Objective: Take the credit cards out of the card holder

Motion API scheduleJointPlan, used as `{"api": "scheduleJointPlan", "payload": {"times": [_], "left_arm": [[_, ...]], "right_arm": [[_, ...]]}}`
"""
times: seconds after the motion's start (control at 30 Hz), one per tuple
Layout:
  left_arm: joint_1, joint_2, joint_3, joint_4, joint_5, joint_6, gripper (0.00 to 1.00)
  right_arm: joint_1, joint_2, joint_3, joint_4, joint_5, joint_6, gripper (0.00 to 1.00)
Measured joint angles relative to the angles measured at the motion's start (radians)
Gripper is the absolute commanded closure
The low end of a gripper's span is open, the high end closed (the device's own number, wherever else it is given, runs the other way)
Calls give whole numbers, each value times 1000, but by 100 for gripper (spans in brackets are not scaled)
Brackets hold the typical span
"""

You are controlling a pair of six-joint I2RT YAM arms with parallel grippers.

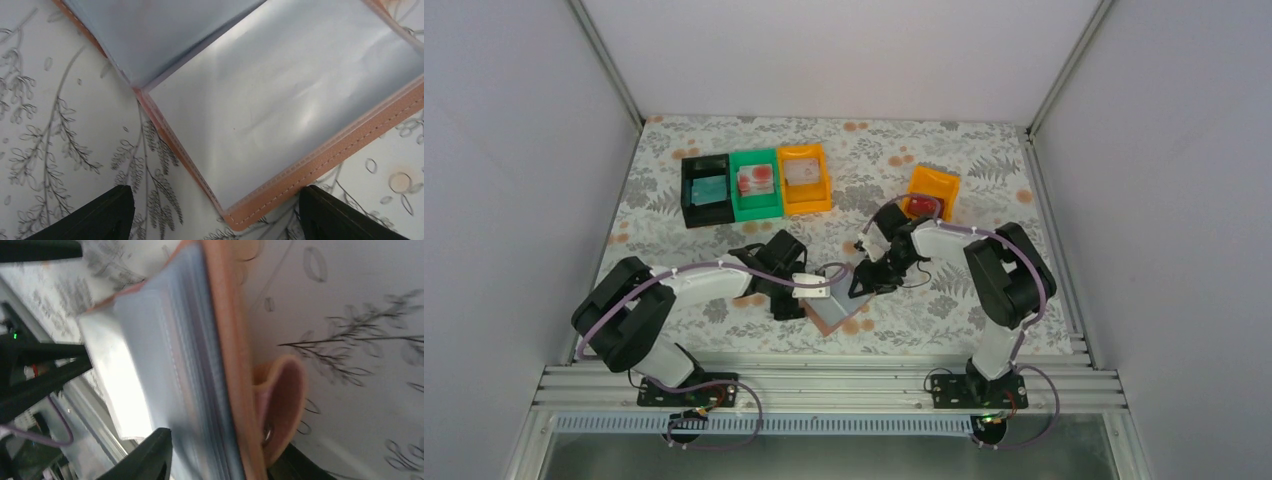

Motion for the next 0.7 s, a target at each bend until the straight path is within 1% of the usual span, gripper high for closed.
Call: {"api": "scheduleJointPlan", "payload": {"times": [0.13, 0.17, 0.2, 0.23, 0.37, 0.47, 0.57, 0.63, 0.7], "left_arm": [[0, 13, -1, 48, 1, -9, 21], [0, 15, -1, 57, 1, -10, 21], [0, 17, -2, 68, -1, -11, 21], [0, 18, -2, 71, -2, -11, 21], [14, 18, 3, 68, 1, -23, 16], [87, 18, 39, 14, 16, -47, 12], [211, -2, 176, -94, 67, -92, 7], [279, -39, 309, -161, 119, -132, 1], [318, -90, 439, -210, 183, -181, 0]], "right_arm": [[0, 16, -20, 38, -78, 2, 75], [0, 16, -25, 48, -100, 4, 81], [0, 16, -27, 58, -119, 8, 92], [0, 16, -28, 67, -133, 11, 95], [-8, 16, -29, 87, -167, 23, 96], [-22, 0, -27, 86, -168, 32, 96], [-55, -69, 10, 58, -140, 53, 96], [-70, -154, 71, 43, -104, 71, 96], [-78, -251, 155, 46, -59, 92, 96]]}}
